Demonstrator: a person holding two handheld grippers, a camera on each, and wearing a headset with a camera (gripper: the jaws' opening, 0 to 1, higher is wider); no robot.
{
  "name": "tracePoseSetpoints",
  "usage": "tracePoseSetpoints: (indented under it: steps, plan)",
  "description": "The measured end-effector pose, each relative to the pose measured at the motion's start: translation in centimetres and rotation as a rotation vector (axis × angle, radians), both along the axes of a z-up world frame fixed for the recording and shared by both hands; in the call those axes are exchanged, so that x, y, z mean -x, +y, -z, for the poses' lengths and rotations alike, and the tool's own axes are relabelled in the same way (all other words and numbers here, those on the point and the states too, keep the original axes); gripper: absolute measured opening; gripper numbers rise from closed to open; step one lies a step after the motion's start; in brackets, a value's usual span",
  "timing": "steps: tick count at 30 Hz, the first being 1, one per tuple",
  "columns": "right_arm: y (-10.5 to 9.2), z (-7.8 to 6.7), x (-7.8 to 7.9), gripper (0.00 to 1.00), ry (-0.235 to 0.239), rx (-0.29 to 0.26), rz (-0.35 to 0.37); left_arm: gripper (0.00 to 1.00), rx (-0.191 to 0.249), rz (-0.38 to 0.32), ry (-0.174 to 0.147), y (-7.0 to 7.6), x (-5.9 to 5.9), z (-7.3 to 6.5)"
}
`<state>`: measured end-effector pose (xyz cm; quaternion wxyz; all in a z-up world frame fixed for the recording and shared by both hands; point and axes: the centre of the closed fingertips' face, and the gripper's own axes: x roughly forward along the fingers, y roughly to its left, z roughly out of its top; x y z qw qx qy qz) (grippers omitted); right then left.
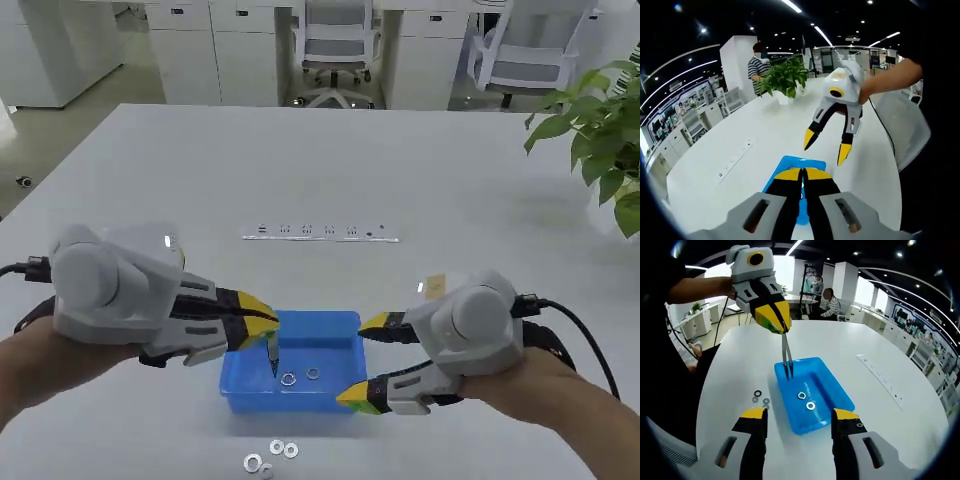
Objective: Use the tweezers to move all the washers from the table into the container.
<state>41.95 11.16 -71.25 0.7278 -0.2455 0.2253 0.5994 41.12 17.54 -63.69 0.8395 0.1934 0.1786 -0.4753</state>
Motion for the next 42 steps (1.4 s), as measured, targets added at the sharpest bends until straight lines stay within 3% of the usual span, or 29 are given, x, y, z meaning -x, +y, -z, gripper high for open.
tracePoseSetpoints:
  steps: [13, 23, 42]
  plan:
    - [-1.2, -0.1, 1.5, 0.69, 0.013, -0.025, 0.083, 0.05, -0.01, 0.009, 0.002, 0.0, 2.1, -1.2]
    - [-1.7, -0.3, 2.6, 0.81, 0.017, -0.075, 0.122, 0.05, -0.013, 0.029, 0.017, -0.4, 3.8, -1.1]
    - [-1.8, -0.1, 5.0, 1.0, 0.031, -0.168, 0.132, 0.05, 0.023, 0.048, 0.058, -0.6, 6.6, 1.4]
